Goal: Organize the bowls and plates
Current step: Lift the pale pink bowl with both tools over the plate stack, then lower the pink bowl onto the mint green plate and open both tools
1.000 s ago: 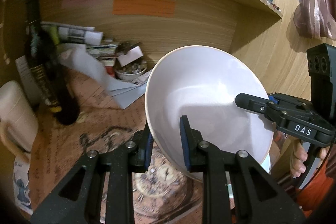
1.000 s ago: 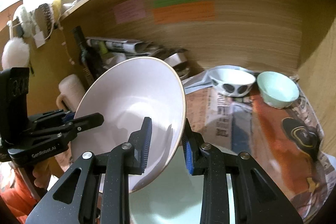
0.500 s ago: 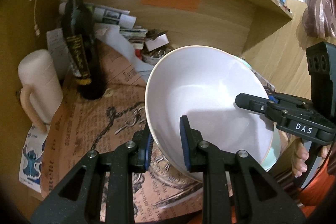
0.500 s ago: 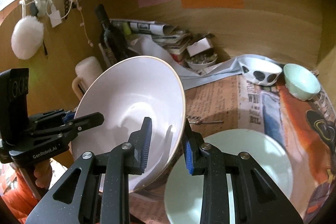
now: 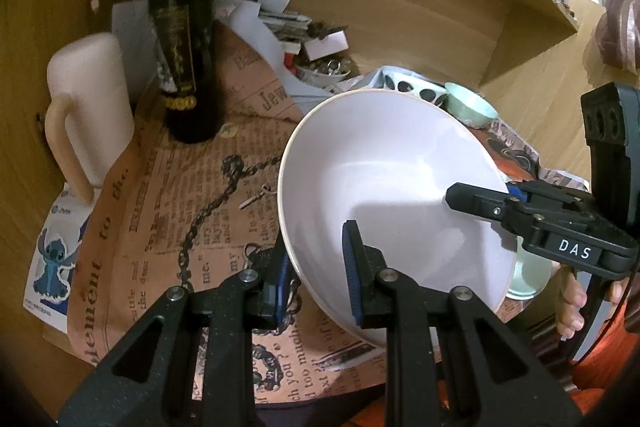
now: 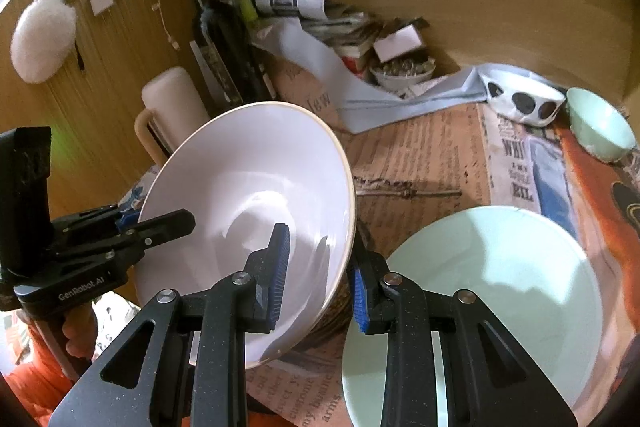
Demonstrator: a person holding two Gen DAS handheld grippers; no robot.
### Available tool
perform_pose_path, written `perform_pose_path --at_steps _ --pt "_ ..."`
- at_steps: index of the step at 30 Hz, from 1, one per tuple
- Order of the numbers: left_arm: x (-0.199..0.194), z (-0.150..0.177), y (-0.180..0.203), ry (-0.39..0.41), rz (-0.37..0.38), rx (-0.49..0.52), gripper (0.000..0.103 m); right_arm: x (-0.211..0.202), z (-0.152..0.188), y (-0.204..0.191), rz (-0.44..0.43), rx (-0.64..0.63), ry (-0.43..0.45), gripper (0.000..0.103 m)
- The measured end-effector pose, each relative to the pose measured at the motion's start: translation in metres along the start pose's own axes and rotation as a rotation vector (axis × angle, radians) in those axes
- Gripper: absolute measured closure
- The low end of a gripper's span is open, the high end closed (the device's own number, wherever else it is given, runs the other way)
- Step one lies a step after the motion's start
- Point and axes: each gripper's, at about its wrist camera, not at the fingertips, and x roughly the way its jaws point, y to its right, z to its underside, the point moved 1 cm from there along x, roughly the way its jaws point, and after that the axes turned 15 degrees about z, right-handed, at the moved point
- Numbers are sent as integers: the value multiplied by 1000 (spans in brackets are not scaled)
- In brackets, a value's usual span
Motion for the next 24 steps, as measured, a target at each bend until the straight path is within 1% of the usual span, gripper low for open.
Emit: perform_pose_path --at_steps 10,21,24 --pt "16 7 -18 -45 -4 -38 80 25 3 -4 8 4 -81 78" --pt "25 6 -27 -58 10 -54 80 36 3 -4 32 -4 -105 75" --pt "28 6 -28 -55 2 -48 79 38 3 -3 31 -1 -109 75"
